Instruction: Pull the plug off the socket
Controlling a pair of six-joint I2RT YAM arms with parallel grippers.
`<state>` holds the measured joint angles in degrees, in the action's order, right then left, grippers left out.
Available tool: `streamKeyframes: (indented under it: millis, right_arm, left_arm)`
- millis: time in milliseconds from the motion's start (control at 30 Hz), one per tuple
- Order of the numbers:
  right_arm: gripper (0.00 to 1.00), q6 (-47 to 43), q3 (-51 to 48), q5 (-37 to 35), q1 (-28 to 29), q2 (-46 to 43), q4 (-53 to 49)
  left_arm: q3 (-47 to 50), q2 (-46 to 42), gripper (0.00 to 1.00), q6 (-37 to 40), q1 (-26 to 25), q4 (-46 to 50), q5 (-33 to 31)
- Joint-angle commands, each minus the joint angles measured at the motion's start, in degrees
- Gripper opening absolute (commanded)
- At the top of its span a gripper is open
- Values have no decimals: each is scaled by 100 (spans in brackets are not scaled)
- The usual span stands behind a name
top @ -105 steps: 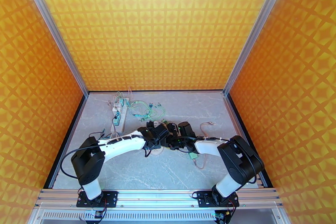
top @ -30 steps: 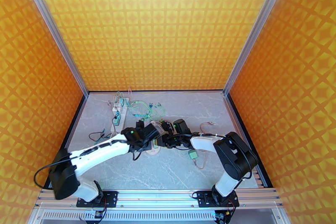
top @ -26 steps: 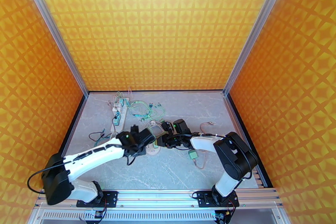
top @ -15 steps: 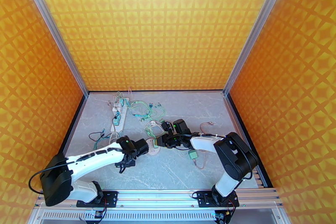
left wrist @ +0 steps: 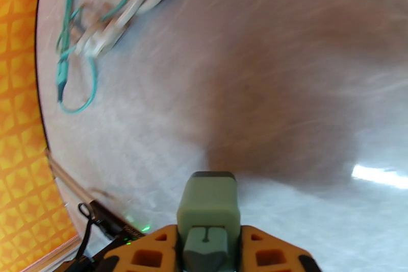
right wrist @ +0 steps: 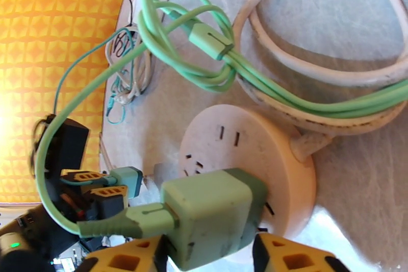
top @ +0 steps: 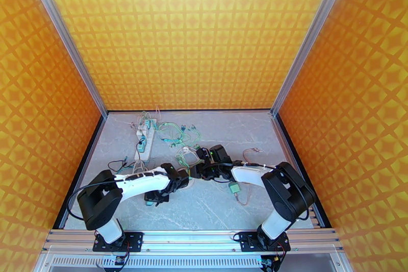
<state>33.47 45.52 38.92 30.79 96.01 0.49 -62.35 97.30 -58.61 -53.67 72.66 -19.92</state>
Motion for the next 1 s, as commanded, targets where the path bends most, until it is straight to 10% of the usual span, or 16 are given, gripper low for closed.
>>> streamKeyframes:
  millis: [0, 533, 967]
  right_arm:
    - [55, -350, -20, -1040, -10, 8, -1231]
    - [64, -321, 848, -1979, 278, -1102, -2348]
    - [61, 309, 1656, -4087, 1596, -638, -2947]
  left_arm:
    - [-202, -69, 50, 78, -30, -416, 108]
    - [-299, -1369, 99, 997, 319, -1461, 536]
    - [1669, -4307, 99, 1245, 1846, -3172, 1084]
